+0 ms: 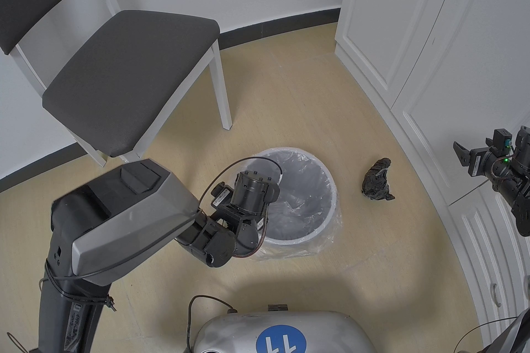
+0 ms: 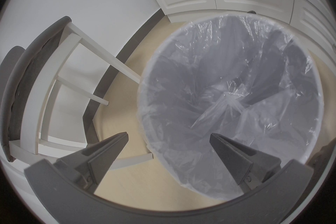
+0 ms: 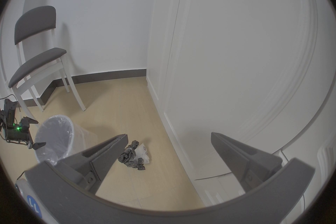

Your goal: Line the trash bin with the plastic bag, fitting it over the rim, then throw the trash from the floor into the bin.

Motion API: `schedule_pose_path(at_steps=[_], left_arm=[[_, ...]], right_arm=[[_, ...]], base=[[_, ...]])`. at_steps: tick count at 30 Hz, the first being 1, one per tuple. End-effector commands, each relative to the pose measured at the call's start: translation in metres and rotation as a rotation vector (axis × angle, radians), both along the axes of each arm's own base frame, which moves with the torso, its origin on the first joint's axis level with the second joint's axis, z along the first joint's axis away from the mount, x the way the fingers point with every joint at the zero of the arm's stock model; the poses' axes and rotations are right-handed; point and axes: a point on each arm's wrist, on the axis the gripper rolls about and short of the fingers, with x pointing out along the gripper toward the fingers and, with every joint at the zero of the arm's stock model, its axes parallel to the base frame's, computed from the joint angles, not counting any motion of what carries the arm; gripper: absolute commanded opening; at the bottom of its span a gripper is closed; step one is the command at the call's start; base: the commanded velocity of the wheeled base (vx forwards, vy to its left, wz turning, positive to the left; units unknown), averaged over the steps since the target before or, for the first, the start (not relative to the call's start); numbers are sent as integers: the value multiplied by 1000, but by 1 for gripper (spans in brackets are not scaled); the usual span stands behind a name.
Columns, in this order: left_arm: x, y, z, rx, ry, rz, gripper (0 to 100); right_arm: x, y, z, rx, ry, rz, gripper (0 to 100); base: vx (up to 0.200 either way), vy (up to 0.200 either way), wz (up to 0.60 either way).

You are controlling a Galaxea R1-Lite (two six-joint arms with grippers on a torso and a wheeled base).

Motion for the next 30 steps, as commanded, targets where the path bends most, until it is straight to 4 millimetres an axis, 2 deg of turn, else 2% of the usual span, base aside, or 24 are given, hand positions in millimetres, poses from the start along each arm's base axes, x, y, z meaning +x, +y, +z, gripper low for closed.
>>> schedule_pose_path(at_steps=[1, 4, 11, 21, 25, 30], left_arm=[[2, 4, -7, 20, 24, 8, 100], [1, 8, -7, 40, 53, 15, 100], [1, 3, -2, 29, 39, 8, 100], [-3, -5, 27, -12, -15, -12, 100], [-3, -10, 23, -8, -10, -22, 100], [-1, -17, 0, 14, 17, -29, 100]], right_arm=[[1, 0, -3, -1, 12, 1, 100], [1, -1, -4, -2, 13, -1, 100], [2, -2, -4, -3, 17, -5, 100], [4, -5, -8, -12, 29, -12, 100], [5, -5, -9, -12, 33, -12, 100], [5, -6, -9, -13, 35, -17, 100]], base=[[0, 0, 0], [0, 0, 0], [0, 0, 0], [0, 0, 0], [0, 0, 0], [0, 0, 0]])
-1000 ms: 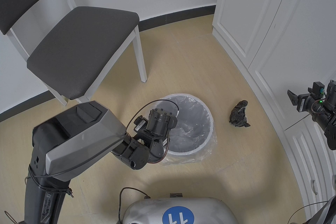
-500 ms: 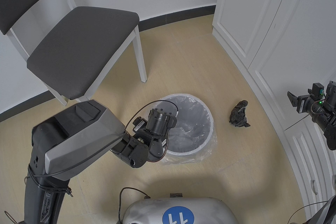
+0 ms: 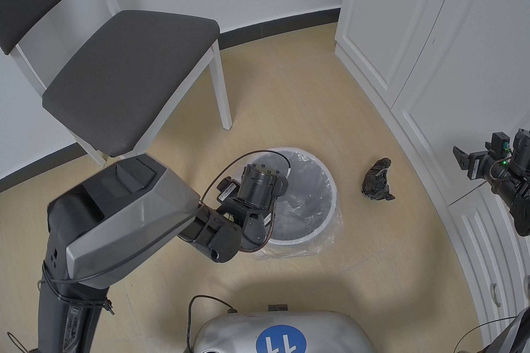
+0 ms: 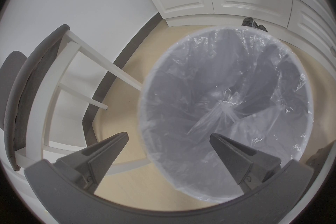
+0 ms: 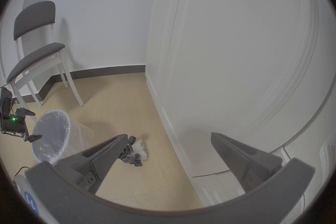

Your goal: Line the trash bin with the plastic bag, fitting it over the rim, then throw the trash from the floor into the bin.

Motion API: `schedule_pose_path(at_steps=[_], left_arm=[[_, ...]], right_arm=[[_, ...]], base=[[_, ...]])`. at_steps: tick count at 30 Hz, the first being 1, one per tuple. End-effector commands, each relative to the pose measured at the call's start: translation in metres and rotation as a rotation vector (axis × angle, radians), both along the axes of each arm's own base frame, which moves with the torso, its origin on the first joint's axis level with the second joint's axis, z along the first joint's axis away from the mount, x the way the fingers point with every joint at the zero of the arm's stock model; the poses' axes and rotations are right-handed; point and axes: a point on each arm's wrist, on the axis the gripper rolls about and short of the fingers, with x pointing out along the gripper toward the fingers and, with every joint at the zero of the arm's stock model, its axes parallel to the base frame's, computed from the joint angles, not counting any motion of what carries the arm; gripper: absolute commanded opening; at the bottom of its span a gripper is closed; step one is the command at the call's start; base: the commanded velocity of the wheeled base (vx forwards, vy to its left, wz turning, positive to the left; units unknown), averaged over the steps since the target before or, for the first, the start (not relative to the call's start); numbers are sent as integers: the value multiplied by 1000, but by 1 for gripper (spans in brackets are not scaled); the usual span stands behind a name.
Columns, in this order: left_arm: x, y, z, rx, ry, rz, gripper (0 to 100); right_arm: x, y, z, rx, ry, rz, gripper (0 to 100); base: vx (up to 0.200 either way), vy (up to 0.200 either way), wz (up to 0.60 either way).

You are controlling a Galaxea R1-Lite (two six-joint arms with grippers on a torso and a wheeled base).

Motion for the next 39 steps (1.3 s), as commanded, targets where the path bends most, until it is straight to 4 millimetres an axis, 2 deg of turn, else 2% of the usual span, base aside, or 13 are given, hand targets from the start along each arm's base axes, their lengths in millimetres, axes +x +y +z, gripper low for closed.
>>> schedule_pose_path(at_steps=[1, 8, 21, 31, 35, 36, 39], left_arm=[[3, -6, -19, 14, 19, -6, 100], [10, -11, -29, 29, 36, -5, 100], [7, -9, -20, 59, 48, 3, 100], [5, -8, -3, 38, 18, 9, 100], [5, -7, 11, 17, -8, 9, 100], [4, -6, 23, 6, -23, 9, 100], [2, -5, 32, -4, -35, 9, 100]], right_arm=[[1, -2, -1, 0, 4, -6, 100], [3, -6, -2, 1, 6, -18, 100], [5, -7, -5, -13, 19, -17, 100], [5, -9, -5, -16, 17, -26, 100], [5, -9, -4, -17, 12, -24, 100], [6, -9, -3, -18, 6, -23, 100], [6, -9, -3, -18, 8, -23, 100]], base=[[0, 0, 0], [0, 0, 0], [0, 0, 0], [0, 0, 0], [0, 0, 0], [0, 0, 0], [0, 0, 0]])
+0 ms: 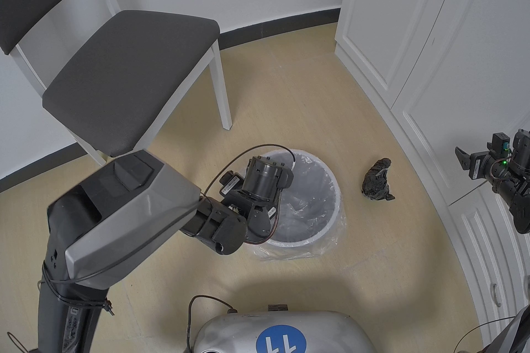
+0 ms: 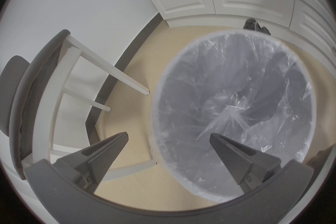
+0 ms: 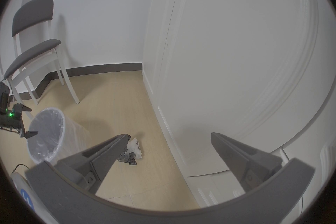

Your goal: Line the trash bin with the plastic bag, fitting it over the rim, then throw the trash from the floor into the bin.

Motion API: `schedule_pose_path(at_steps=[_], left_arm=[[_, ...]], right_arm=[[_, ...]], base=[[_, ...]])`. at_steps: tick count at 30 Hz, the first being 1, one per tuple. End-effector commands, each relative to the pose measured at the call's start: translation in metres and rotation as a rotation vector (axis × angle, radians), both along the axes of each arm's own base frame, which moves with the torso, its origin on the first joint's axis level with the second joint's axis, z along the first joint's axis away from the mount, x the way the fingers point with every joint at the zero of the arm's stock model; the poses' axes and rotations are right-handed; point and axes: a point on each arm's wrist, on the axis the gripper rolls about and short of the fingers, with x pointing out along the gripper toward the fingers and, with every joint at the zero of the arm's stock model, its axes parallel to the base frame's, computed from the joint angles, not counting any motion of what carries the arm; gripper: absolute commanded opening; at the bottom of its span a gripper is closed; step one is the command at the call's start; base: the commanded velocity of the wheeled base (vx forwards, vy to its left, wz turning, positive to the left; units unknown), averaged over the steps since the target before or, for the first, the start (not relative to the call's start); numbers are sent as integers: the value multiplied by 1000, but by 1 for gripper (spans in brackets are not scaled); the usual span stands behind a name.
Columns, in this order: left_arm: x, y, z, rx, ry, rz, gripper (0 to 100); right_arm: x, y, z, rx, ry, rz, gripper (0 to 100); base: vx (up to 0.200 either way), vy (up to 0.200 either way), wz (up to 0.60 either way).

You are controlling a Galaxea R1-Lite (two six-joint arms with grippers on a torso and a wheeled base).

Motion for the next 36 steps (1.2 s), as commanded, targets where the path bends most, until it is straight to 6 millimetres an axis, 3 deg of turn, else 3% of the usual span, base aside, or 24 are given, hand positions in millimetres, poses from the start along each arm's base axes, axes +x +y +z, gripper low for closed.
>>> schedule_pose_path(at_steps=[1, 11, 16, 19, 21, 25, 26, 28, 36], left_arm=[[-3, 2, 23, -27, -36, 0, 100], [3, -4, 34, -80, -96, -2, 100], [0, -6, 52, -157, -185, -14, 100], [-13, 5, 62, -184, -199, -14, 100], [-38, 24, 73, -260, -200, -9, 100], [-70, 47, 84, -415, -150, -93, 100], [-70, 47, 84, -415, -150, -93, 100], [-91, 62, 91, -509, -120, -153, 100], [-129, 92, 98, -680, -199, -226, 100]], right_arm=[[1, 0, 0, 0, -1, 2, 100], [0, 1, 3, -3, -14, 5, 100], [-1, 1, 5, -1, -21, 3, 100], [-2, 2, 5, -1, -23, 5, 100], [-5, 6, 9, -3, -44, 22, 100], [-12, 17, 7, 0, -57, 107, 100], [-12, 17, 7, 0, -57, 107, 100], [-22, 28, 6, 11, -50, 211, 100], [-50, 74, 15, 152, 34, 391, 100]], base=[[0, 0, 0], [0, 0, 0], [0, 0, 0], [0, 0, 0], [0, 0, 0], [0, 0, 0], [0, 0, 0], [0, 0, 0], [0, 0, 0]])
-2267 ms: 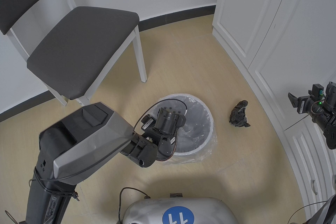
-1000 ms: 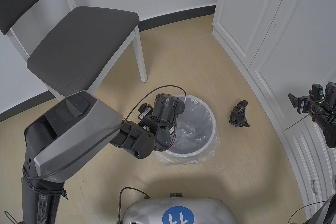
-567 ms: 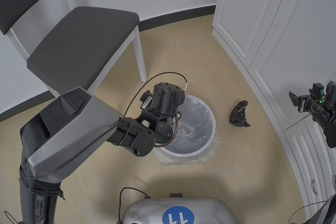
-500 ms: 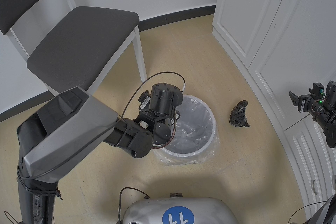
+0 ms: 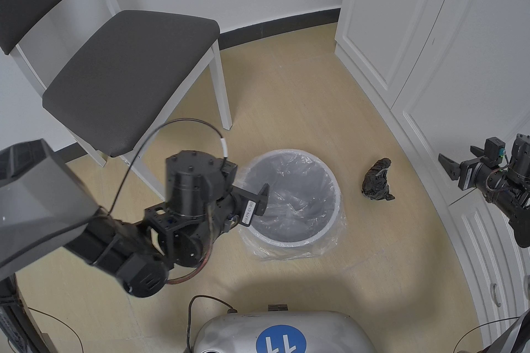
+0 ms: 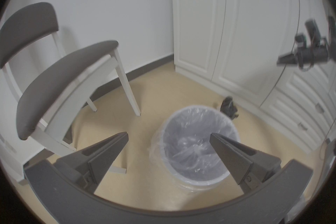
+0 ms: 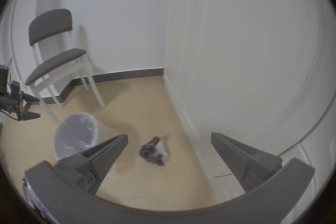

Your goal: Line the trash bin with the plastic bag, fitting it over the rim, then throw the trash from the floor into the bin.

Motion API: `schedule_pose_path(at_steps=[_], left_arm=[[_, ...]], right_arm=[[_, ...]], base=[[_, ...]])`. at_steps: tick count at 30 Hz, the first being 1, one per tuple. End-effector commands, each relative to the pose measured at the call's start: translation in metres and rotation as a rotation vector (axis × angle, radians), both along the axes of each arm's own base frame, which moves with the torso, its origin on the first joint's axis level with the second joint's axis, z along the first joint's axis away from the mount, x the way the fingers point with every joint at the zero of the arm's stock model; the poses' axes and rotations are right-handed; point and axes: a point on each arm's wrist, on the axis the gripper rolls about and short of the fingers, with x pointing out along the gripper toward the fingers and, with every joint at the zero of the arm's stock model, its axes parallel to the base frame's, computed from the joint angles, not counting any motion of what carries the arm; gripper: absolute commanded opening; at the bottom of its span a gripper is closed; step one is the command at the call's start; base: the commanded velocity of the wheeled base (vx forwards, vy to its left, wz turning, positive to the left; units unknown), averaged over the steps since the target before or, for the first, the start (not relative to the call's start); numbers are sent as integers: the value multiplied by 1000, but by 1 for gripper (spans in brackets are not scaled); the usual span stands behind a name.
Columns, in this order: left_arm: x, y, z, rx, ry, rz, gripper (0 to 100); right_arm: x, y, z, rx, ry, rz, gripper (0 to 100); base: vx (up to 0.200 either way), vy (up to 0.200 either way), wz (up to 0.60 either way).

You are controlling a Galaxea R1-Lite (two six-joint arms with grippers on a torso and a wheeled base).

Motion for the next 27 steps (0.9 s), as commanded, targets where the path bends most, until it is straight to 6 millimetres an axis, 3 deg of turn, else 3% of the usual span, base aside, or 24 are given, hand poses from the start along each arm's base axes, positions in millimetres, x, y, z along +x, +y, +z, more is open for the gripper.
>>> schedule_pose_path(at_steps=[1, 4, 8, 13, 16, 22, 26, 27], left_arm=[[-38, 31, 26, -141, -75, -41, 100], [-56, 47, 16, -162, -99, -51, 100], [-62, 59, 17, -211, -166, -34, 100], [-59, 73, 19, -242, -222, 13, 100], [-46, 81, 23, -228, -251, 33, 100], [-42, 85, 23, -226, -253, 9, 100], [-38, 93, 29, -232, -276, 23, 100], [-38, 100, 33, -233, -291, 34, 100]], right_arm=[[-30, 37, 14, 87, 33, 161, 100], [-39, 57, 26, 183, 92, 234, 100], [-37, 68, 30, 241, 164, 255, 100], [-26, 74, 34, 296, 243, 215, 100], [-11, 84, 34, 333, 293, 139, 100], [9, 100, 15, 301, 325, 22, 100], [3, 112, 15, 286, 326, 43, 100], [-13, 124, 18, 266, 316, 72, 100]], base=[[0, 0, 0], [0, 0, 0], [0, 0, 0], [0, 0, 0], [0, 0, 0], [0, 0, 0], [0, 0, 0], [0, 0, 0]])
